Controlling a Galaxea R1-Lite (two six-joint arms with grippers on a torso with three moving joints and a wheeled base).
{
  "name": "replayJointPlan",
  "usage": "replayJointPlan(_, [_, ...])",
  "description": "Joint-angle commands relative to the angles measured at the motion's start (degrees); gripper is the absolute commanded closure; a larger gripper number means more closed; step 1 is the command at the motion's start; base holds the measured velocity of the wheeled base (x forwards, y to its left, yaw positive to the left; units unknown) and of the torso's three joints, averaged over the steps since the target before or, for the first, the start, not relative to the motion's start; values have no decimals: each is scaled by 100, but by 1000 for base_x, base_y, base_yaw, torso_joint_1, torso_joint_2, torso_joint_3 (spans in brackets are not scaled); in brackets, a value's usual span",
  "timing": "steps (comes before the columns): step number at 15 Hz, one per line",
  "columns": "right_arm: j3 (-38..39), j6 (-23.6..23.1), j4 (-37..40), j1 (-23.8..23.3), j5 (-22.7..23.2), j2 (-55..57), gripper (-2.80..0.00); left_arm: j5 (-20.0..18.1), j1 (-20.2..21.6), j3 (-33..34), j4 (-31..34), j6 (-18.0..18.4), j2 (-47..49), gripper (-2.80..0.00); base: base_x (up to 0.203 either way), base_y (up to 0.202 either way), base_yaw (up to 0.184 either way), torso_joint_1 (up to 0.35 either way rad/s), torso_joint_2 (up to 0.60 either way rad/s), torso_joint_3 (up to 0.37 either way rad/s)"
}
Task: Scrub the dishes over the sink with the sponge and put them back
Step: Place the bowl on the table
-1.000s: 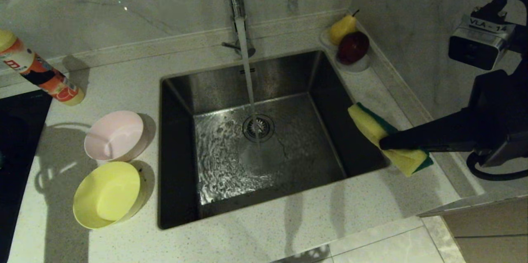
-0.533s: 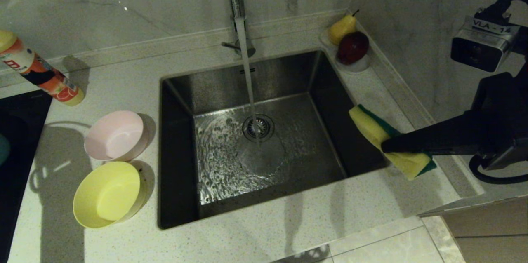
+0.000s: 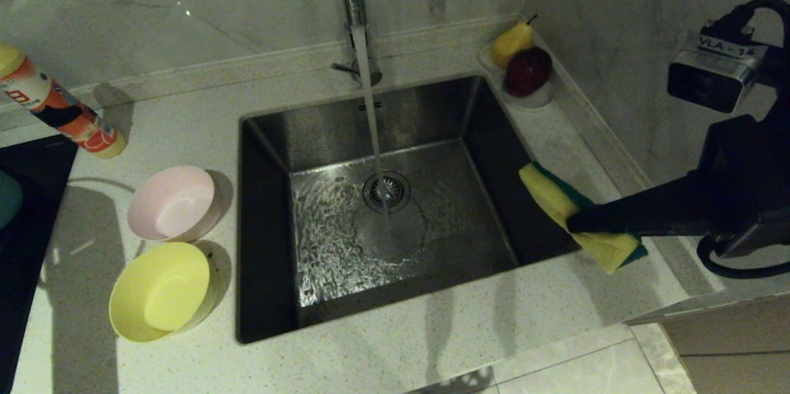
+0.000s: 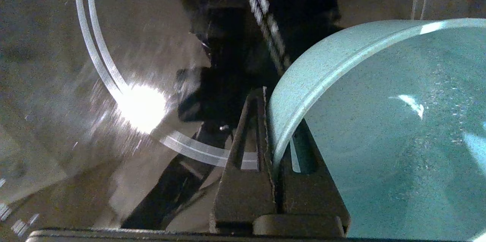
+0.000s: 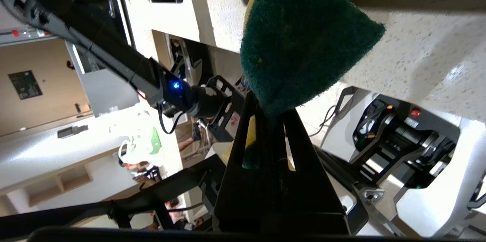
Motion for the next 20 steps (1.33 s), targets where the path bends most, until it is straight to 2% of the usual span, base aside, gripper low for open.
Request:
replayJointPlan(1, [83,19,-5,1,107,28,0,19,2,-320,58,-62,428,0,0,0,0,0,0,0])
replayJointPlan(8, [75,20,-7,1,100,36,0,22,-6,-446,59,-74,520,0,0,0,0,0,0,0])
replayJointPlan(9, [75,18,-7,1,98,20,0,13,-6,-446,45,-74,483,-280,0,0,0,0,0,0])
replayJointPlan(20, [136,9,-7,1,98,28,0,-31,-4,-454,-21,-84,-333,-280,0,0,0,0,0,0])
